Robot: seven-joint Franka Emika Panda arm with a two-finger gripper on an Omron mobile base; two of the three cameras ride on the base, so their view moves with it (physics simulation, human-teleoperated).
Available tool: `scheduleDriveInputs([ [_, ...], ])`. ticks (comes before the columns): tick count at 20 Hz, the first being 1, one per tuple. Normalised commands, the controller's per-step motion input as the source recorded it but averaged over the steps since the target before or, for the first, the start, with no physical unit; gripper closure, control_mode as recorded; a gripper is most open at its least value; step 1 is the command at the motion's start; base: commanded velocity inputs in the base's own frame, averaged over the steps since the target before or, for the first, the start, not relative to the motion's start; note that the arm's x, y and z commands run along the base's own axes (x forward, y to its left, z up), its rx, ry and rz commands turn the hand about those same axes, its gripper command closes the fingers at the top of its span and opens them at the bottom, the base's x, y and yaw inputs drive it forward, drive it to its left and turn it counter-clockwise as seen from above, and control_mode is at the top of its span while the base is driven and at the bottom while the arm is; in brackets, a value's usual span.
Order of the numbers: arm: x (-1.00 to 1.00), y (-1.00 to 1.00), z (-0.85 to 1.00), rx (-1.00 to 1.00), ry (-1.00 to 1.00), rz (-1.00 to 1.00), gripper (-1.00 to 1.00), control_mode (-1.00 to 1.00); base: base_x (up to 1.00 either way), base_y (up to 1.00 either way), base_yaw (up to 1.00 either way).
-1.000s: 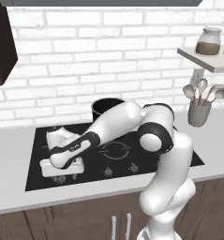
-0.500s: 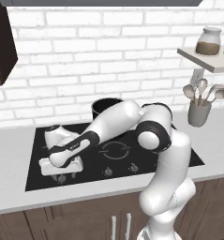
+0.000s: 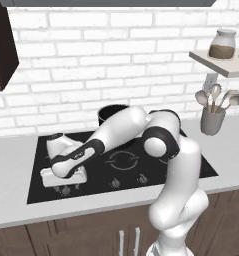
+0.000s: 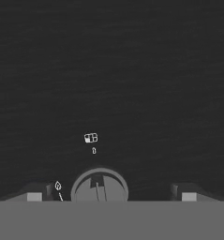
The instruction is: Pick the kettle from the counter and place it on a stove burner. Then turn the burner on.
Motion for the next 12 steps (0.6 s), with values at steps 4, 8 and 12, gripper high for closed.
scheduleDriveInputs([
  [4,-0.02,0.11,-0.2,0.0,0.0,0.0,-1.0,-1.0,0.0,0.0,0.0],
  [8,-0.01,0.04,-0.23,0.0,0.0,0.0,-1.0,-1.0,0.0,0.0,0.0],
  [12,0.0,0.04,-0.19,0.0,0.0,0.0,-1.0,-1.0,0.0,0.0,0.0],
])
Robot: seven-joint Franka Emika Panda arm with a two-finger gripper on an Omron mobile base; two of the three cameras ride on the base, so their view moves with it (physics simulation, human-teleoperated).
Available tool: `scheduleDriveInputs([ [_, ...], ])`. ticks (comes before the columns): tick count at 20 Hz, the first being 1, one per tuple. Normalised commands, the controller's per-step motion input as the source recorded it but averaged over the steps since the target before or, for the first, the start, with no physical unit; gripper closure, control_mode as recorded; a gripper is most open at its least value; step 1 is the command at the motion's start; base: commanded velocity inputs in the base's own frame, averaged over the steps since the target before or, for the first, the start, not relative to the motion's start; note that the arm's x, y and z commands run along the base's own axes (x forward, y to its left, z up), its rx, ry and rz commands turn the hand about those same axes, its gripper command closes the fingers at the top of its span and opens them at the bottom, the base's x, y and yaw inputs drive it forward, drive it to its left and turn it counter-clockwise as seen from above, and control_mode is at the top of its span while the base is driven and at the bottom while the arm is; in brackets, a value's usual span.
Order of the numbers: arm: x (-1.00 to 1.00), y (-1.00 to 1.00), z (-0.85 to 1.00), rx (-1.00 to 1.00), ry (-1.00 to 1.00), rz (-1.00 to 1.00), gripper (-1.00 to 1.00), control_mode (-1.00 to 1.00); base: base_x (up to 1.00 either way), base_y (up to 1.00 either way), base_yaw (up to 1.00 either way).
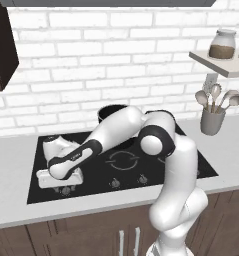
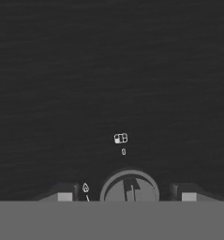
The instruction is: Pick the kettle from the counter and place it on a stove burner. Then turn the burner on.
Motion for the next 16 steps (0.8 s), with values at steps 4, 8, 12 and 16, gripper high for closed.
scheduleDriveInputs([
  [4,-0.02,0.01,-0.1,0.0,0.0,0.0,-1.0,-1.0,0.0,0.0,0.0],
  [8,-0.01,0.0,-0.01,0.0,0.01,0.0,-1.0,-1.0,0.0,0.0,0.0],
  [12,-0.04,0.0,0.0,0.0,0.02,0.0,1.0,-1.0,0.0,0.0,0.0],
  [16,-0.01,0.0,0.0,0.0,0.01,0.0,1.0,-1.0,0.0,0.0,0.0],
])
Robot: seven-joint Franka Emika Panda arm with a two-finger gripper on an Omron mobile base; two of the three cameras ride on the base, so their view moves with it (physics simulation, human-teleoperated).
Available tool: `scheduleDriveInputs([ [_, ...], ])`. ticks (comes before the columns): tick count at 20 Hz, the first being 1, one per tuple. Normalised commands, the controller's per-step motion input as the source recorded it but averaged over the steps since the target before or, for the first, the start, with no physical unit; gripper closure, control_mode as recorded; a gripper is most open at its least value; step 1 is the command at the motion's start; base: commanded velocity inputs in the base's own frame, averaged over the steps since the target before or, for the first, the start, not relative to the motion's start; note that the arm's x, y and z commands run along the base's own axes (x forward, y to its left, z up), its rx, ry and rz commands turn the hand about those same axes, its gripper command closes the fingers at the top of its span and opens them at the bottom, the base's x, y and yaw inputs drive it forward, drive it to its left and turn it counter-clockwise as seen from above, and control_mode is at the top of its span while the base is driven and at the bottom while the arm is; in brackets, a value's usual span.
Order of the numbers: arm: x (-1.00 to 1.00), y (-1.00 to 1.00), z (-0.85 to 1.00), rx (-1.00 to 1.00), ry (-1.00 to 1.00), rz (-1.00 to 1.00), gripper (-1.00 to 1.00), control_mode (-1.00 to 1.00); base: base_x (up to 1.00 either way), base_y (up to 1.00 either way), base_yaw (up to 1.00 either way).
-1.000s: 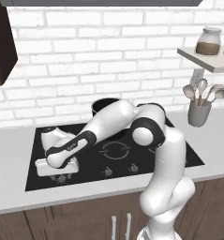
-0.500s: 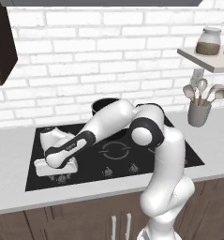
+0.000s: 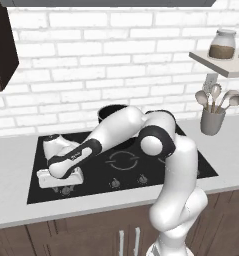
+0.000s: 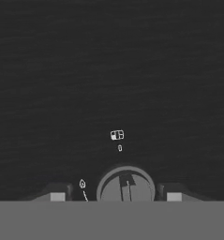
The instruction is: Pick the kettle from the counter and place it on a stove burner. Then turn the burner on.
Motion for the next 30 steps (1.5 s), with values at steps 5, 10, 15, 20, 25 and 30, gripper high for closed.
scheduleDriveInputs([
  [5,0.0,0.0,0.0,0.0,0.0,0.0,1.0,-1.0,0.0,0.0,0.0],
  [10,0.0,0.0,0.0,0.0,0.0,0.0,1.0,-1.0,0.0,0.0,0.0],
  [15,-0.11,0.0,0.0,0.0,-0.01,0.02,1.0,-1.0,0.0,0.0,0.0],
  [20,-0.08,0.0,-0.02,0.0,-0.01,0.19,1.0,-1.0,0.0,0.0,0.0],
  [25,-0.16,0.0,-0.01,0.0,0.0,0.27,1.0,-1.0,0.0,0.0,0.0],
  [30,-0.2,0.0,-0.14,0.0,-0.01,0.28,1.0,-1.0,0.0,0.0,0.0],
])
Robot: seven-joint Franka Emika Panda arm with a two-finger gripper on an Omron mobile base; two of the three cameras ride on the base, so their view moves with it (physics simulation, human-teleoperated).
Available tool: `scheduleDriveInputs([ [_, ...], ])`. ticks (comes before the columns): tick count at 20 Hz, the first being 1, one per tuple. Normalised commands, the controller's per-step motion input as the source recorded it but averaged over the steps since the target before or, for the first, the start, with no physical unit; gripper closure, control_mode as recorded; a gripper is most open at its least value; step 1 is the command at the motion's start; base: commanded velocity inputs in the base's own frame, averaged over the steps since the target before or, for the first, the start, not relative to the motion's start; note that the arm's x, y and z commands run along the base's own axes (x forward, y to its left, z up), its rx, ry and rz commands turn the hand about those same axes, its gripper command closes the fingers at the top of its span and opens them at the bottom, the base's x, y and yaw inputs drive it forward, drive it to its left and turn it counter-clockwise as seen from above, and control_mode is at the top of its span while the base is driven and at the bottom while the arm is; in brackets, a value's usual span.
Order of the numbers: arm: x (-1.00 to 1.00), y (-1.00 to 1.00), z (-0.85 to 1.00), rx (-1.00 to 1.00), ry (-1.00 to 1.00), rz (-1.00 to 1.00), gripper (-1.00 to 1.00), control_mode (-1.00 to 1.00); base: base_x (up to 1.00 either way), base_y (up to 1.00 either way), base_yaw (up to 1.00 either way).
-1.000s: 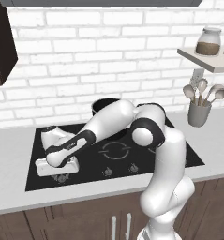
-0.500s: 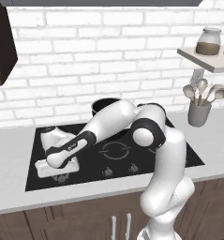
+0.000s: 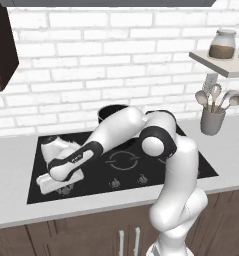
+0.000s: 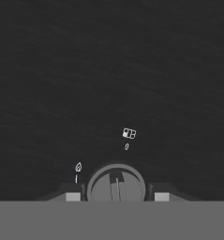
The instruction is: Pick the kettle from the counter and place it on a stove burner. Then turn the burner on.
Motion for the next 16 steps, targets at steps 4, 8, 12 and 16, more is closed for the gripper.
scheduleDriveInputs([
  [4,-0.17,0.0,-0.2,0.02,-0.03,0.27,1.0,-1.0,0.0,0.0,0.0],
  [8,-0.08,0.0,-0.21,0.03,-0.05,0.26,1.0,-1.0,0.0,0.0,0.0],
  [12,-0.04,0.0,-0.16,0.03,-0.02,0.26,1.0,-1.0,0.0,0.0,0.0],
  [16,-0.02,-0.01,-0.13,0.03,0.0,0.25,1.0,-1.0,0.0,0.0,0.0],
])
